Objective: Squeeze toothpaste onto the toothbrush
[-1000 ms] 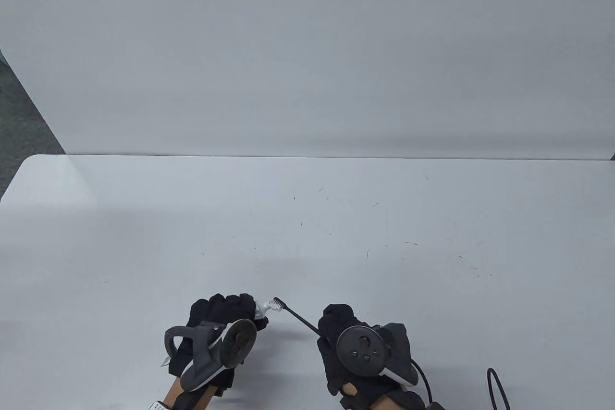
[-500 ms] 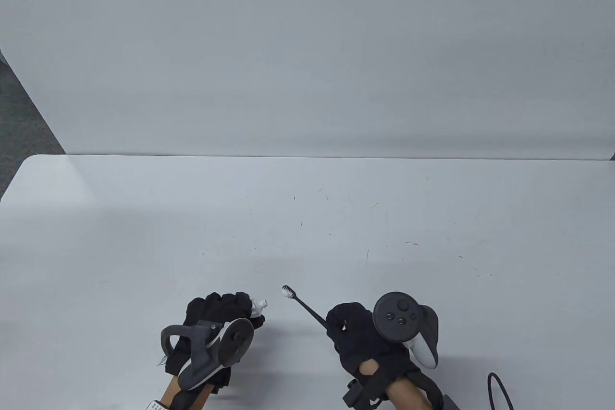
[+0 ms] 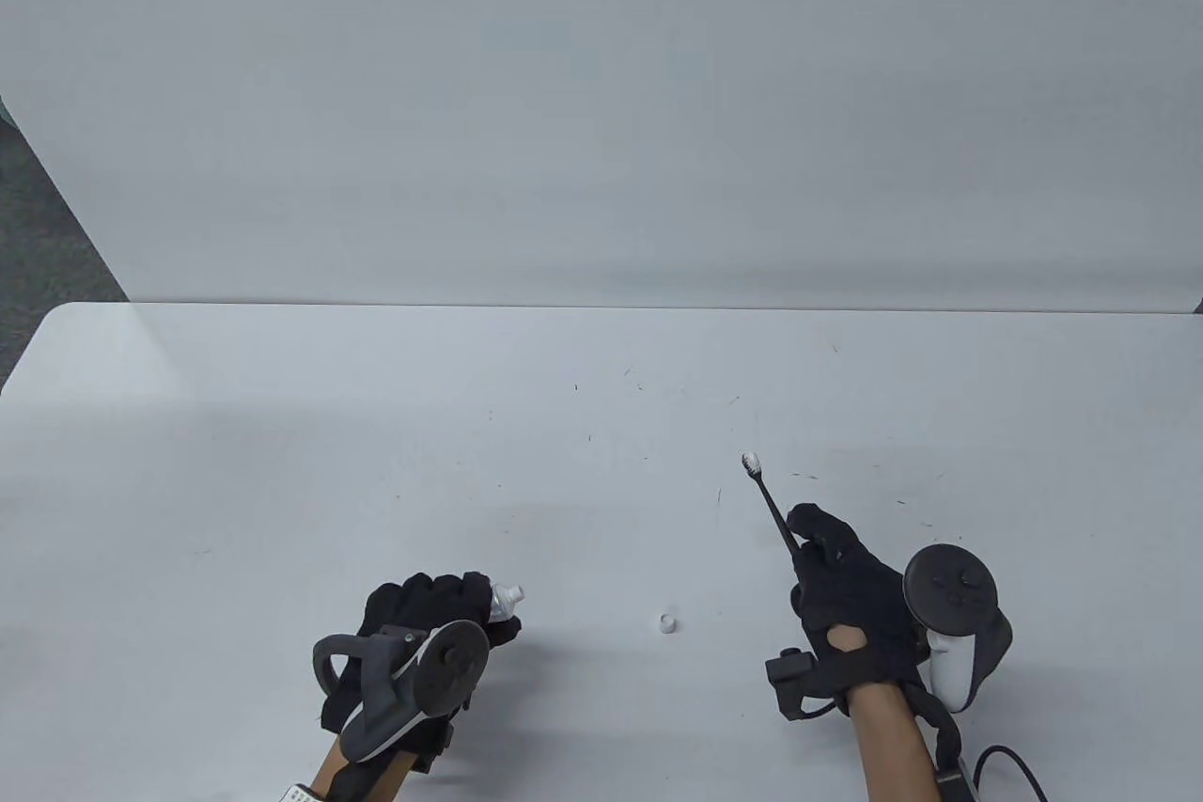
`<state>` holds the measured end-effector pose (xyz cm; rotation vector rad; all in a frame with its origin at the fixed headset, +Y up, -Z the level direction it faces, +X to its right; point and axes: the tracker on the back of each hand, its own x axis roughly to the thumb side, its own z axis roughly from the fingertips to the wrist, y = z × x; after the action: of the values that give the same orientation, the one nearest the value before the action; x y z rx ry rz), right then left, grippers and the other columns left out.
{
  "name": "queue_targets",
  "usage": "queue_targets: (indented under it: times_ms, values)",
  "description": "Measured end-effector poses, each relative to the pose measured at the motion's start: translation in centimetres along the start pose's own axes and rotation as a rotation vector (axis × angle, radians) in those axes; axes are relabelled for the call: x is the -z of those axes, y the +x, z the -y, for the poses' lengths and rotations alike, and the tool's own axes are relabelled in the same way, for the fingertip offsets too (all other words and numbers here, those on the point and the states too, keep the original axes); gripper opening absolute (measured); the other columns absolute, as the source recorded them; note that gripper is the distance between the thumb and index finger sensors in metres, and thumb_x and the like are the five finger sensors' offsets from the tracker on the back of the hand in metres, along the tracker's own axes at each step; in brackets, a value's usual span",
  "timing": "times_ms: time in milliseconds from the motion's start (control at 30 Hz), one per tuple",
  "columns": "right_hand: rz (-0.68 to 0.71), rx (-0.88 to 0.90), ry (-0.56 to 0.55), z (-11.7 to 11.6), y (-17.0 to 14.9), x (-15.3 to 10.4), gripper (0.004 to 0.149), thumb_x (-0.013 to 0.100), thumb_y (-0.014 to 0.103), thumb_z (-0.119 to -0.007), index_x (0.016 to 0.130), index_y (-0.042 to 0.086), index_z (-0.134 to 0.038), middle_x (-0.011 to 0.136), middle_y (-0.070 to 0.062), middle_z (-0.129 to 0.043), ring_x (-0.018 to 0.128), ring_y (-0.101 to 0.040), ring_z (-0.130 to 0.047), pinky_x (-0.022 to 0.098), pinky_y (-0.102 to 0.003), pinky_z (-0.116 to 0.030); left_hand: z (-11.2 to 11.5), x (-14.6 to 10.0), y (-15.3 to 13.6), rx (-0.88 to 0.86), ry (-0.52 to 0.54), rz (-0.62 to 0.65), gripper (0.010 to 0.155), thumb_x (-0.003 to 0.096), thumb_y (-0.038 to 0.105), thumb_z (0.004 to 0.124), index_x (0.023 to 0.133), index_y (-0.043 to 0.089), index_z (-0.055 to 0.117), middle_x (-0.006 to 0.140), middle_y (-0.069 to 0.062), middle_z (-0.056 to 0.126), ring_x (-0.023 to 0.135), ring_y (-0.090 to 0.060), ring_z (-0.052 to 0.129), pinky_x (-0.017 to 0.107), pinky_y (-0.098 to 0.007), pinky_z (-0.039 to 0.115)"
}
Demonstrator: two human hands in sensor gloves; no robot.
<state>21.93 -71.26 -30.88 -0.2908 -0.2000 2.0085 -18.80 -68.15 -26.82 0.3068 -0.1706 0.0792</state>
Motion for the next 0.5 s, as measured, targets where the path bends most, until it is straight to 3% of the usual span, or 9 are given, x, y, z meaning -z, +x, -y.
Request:
queue_targets:
  times_ms: [167, 333, 500]
  values:
    - [-0.040, -0.157, -0.002, -0.7, -1.5, 0.6, 0.044, 0.038, 0.016, -0.080, 0.080, 0.027, -0.088, 0.071, -0.015, -0.088, 0.028, -0.025, -0.099, 0.015, -0.046, -0.087, 0.1, 0.0, 0.0, -0.013, -0.007, -0.001, 0.070, 0.0261, 0.058, 0.082, 0.084, 0.019, 0.082, 0.075, -0.009, 0.094, 0.060, -0.035, 0.094, 0.047, -0.057, 0.078]
    - [-0.069, -0.362, 0.038, -2.9, -2.7, 1.1, 0.043, 0.037, 0.015, -0.080, 0.078, 0.027, -0.090, 0.070, -0.015, -0.089, 0.029, -0.025, -0.099, 0.015, -0.045, -0.087, 0.1, 0.0, 0.0, -0.014, -0.015, 0.003, 0.070, 0.0261, 0.058, 0.082, 0.084, 0.019, 0.082, 0.075, -0.009, 0.094, 0.060, -0.035, 0.094, 0.047, -0.056, 0.078]
    - [-0.059, -0.419, 0.063, -5.1, -2.9, 1.4, 0.043, 0.037, 0.015, -0.080, 0.078, 0.025, -0.090, 0.070, -0.016, -0.089, 0.030, -0.024, -0.099, 0.016, -0.045, -0.088, 0.1, 0.0, 0.0, -0.018, -0.022, 0.003, 0.070, 0.0261, 0.058, 0.082, 0.084, 0.018, 0.082, 0.075, -0.009, 0.094, 0.060, -0.035, 0.094, 0.047, -0.056, 0.078]
